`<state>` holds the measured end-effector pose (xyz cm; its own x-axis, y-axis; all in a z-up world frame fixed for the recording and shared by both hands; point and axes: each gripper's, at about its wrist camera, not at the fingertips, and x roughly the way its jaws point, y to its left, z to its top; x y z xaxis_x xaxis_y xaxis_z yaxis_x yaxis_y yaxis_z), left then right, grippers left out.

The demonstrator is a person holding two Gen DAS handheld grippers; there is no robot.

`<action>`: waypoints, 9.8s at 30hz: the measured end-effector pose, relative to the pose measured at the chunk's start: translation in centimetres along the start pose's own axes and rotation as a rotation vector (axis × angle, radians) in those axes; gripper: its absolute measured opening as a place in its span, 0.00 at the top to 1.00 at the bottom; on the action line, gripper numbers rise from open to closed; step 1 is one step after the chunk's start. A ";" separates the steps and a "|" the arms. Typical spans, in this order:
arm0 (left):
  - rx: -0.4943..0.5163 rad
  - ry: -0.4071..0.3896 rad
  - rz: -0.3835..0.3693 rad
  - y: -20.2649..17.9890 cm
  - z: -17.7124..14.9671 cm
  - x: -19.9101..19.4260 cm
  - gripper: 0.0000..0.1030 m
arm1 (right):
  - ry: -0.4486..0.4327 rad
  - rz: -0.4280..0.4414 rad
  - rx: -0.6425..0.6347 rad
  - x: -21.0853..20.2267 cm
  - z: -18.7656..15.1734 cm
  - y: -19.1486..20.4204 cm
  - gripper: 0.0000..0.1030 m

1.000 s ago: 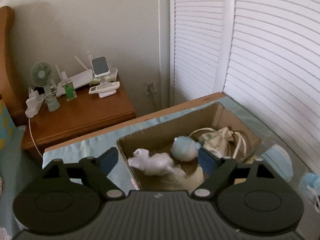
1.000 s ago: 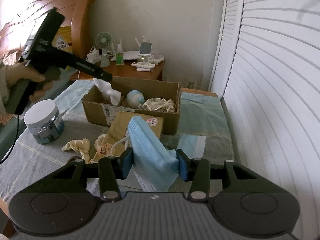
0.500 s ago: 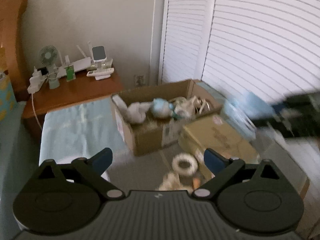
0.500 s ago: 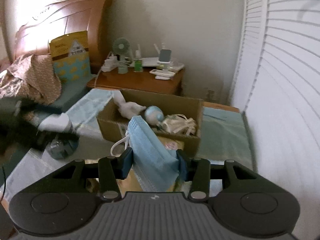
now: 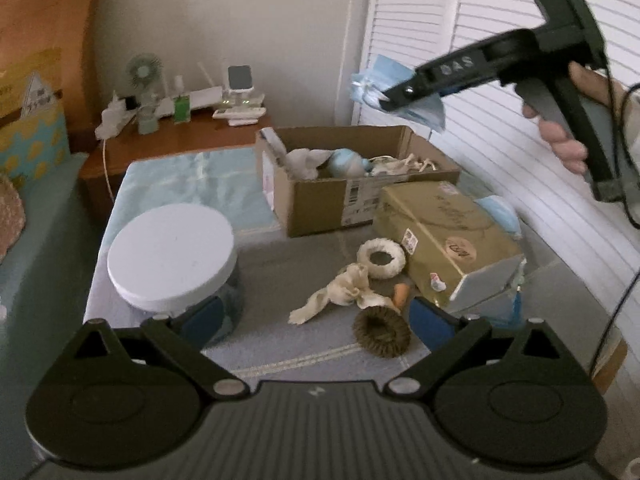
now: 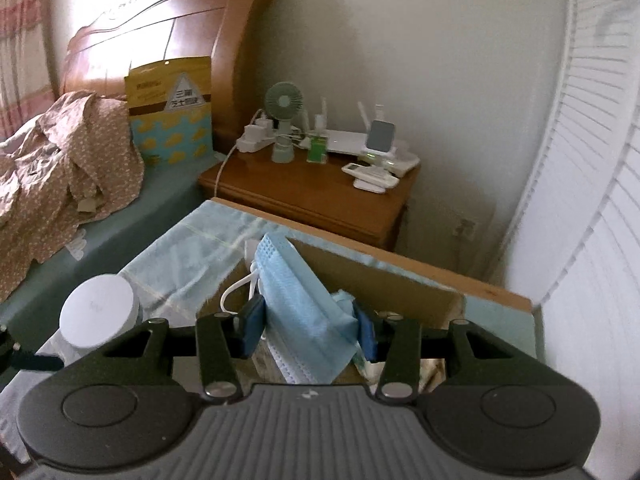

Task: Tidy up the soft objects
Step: 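Lower the blue face mask into the box and open the right gripper, then move the right gripper back toward the second blue face mask, then grasp the blue face mask with the right gripper while the left gripper grasps the brown hair tie, then carry the mask and hair tie into the cardboard box and open both grippers, then move the right gripper to the blue-white sachet while the left gripper returns to the table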

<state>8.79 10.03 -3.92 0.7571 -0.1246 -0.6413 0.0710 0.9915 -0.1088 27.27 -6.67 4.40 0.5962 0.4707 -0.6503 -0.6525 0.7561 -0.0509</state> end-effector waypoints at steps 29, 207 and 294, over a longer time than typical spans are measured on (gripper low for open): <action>0.003 0.023 0.018 -0.4 -1.0 0.6 0.04 | -0.031 -0.055 0.040 -2.1 -3.0 0.4 0.00; 0.241 0.065 -0.156 -3.5 6.7 3.9 0.63 | -0.029 -0.264 0.252 -6.6 -12.9 -2.2 0.00; 0.136 0.081 -0.027 -5.4 1.0 4.9 0.08 | 0.121 -0.436 0.320 -5.3 -20.9 -5.1 0.00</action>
<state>12.82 4.08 -5.72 0.6994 -0.1484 -0.6992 0.1822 0.9829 -0.0264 17.65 -22.48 -7.75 0.7093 0.0420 -0.7036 -0.1713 0.9786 -0.1143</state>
